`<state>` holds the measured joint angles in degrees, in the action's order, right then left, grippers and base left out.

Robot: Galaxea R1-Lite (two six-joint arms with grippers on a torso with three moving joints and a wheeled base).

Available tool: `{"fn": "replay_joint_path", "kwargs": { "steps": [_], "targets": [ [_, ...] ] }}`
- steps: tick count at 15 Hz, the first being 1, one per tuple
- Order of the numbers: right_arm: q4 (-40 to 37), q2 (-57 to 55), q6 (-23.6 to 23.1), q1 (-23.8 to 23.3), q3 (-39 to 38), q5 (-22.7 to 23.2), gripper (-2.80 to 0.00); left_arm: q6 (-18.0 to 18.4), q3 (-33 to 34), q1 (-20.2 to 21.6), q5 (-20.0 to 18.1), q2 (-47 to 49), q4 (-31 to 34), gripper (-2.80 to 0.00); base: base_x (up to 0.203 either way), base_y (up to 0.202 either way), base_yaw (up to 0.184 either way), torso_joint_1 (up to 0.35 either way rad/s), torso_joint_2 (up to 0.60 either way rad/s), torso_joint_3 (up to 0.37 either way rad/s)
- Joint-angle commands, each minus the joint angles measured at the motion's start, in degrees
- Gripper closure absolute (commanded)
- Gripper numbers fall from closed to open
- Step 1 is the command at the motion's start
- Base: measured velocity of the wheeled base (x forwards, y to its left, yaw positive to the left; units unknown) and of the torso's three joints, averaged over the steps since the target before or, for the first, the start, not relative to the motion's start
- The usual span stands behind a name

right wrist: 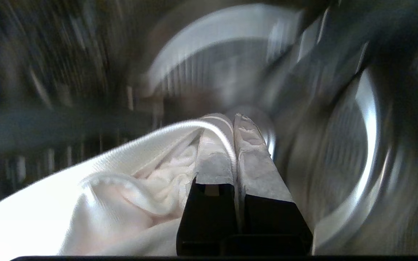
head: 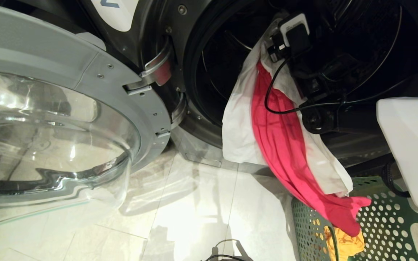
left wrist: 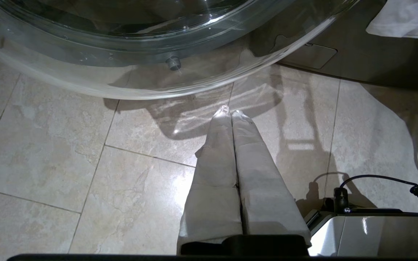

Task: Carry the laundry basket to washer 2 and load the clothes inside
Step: Place the clothes into the washing machine

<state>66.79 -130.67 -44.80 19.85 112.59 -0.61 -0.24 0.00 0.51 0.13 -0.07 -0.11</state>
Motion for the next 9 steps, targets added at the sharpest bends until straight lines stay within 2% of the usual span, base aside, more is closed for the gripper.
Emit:
{"fn": "replay_joint_path", "kwargs": {
  "steps": [1,2,5,7,9],
  "targets": [
    [-10.4,0.0,3.2,0.3,0.1,-10.7,0.0,0.0,0.0,0.0,0.0,0.1,0.0,0.0,0.0,0.0,0.0,0.0,0.0,0.0],
    [-14.3,-0.1,4.9,0.4,0.0,-12.4,0.0,0.0,0.0,0.0,0.0,0.1,0.0,0.0,0.0,0.0,0.0,0.0,0.0,0.0],
    [-24.1,-0.2,9.9,0.7,-0.3,-13.1,0.0,0.0,0.0,0.0,0.0,0.1,0.0,0.0,0.0,0.0,0.0,0.0,0.0,0.0],
    [-24.9,-0.1,11.9,0.8,-0.3,-16.4,0.0,0.0,0.0,0.0,0.0,0.1,-0.1,0.0,0.0,0.0,0.0,0.0,0.0,0.0],
    [-24.7,-0.1,11.9,0.8,-0.3,-17.0,0.0,0.0,0.0,0.0,0.0,0.1,-0.1,0.0,0.0,0.0,0.0,0.0,0.0,0.0]
  ]
}}
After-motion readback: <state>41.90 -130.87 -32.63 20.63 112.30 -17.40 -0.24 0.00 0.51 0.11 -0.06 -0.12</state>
